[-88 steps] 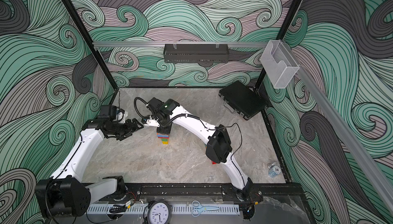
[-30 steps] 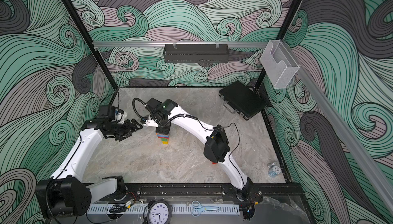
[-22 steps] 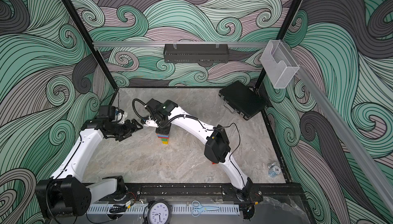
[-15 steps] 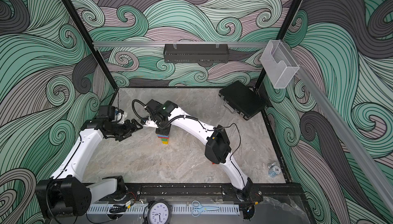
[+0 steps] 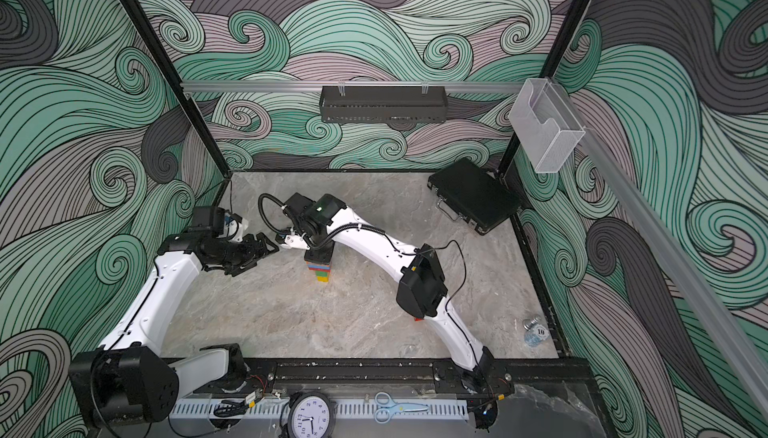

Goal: Assemble an ice cream with lego
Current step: Assemble the lego brick with the lego brick.

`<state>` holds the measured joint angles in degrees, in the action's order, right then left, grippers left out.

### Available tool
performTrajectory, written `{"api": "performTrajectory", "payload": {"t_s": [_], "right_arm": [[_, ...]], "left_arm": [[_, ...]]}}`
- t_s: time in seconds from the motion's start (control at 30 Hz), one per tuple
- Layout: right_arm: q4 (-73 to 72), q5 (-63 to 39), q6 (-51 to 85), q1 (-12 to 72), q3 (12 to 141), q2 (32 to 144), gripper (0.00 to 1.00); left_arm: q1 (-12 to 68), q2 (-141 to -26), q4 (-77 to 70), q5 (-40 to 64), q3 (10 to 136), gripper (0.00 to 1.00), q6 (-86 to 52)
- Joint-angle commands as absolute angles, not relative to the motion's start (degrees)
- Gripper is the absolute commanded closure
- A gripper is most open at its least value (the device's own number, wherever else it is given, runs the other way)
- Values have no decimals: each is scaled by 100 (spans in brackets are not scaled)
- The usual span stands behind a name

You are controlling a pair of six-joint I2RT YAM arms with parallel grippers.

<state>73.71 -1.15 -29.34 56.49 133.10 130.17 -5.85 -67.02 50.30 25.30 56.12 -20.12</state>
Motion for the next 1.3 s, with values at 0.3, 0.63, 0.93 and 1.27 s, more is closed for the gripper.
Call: {"api": "performTrajectory", "payload": {"t_s": [0.3,0.63,0.93,1.27], "right_arm": [[8232,-11,-3137,5703,13065,13553,100],[8882,-446,-3174,5622,13487,14049,100],[9021,-153,-2839,5592,13895,14450,100],[9132,-455,-2765,5498,13712,14587,100]], "left_arm": [[-624,-6659,5177,2621,5731,14,-1863],[-630,-6592,5210,2669,5668,14,-1863],[-633,-6512,5306,2676,5625,14,-1868],[-628,-6482,5372,2732,5621,14,-1830]]}}
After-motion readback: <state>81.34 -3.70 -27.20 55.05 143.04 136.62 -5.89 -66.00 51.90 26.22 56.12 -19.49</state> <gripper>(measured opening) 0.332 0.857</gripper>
